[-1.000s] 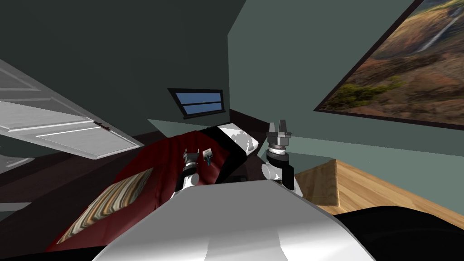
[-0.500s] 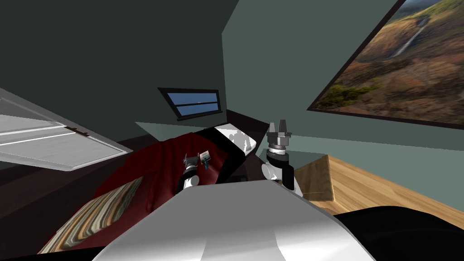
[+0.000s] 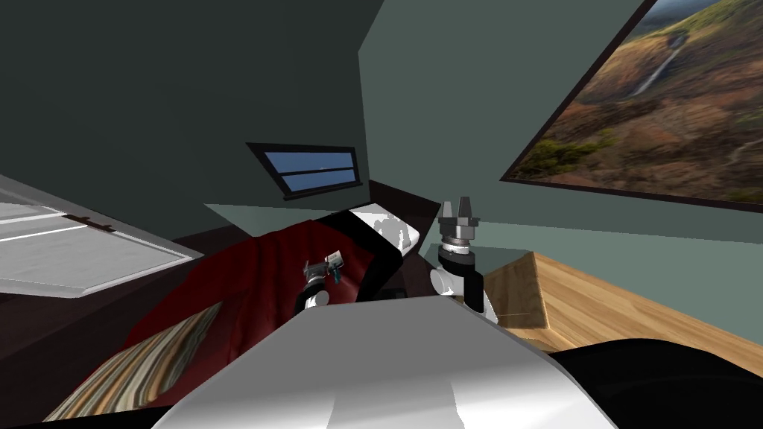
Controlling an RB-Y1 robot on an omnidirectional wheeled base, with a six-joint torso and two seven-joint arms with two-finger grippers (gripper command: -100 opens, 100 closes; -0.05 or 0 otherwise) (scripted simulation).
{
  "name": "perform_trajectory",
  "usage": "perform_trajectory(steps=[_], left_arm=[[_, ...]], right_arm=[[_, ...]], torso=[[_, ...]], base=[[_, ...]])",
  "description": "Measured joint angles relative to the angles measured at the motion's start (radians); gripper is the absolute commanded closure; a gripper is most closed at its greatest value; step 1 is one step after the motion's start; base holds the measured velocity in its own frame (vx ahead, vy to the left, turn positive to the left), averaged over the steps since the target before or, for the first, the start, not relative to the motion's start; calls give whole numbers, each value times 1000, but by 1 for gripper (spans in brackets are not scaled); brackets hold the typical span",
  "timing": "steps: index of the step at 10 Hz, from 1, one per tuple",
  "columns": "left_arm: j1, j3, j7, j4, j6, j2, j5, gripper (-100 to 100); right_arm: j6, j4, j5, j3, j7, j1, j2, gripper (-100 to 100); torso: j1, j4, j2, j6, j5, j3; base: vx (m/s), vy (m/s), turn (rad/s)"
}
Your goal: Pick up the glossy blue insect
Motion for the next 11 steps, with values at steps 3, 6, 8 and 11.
perform_trajectory(steps=[3, 6, 8, 11], left_arm=[[-21, -7, 40, 92, -12, -8, 58, -100], [-30, -1, 76, 174, -8, -41, 138, -100], [-30, -4, 97, 226, -12, -69, 189, -100], [-41, 2, 122, 289, -10, -101, 249, -100]], right_arm=[[0, 0, 0, 0, 0, 0, 0, 0], [0, 0, 0, 0, 0, 0, 0, 0], [0, 0, 0, 0, 0, 0, 0, 0], [0, 0, 0, 0, 0, 0, 0, 0]], torso=[[0, 0, -1, 0, 0, 0], [1, 0, -1, 0, 0, 0], [0, 0, 0, 0, 0, 0], [1, 0, 0, 0, 0, 0]], base=[[43, 16, -113], [40, 27, -101], [36, 23, -98], [23, 37, -94]])
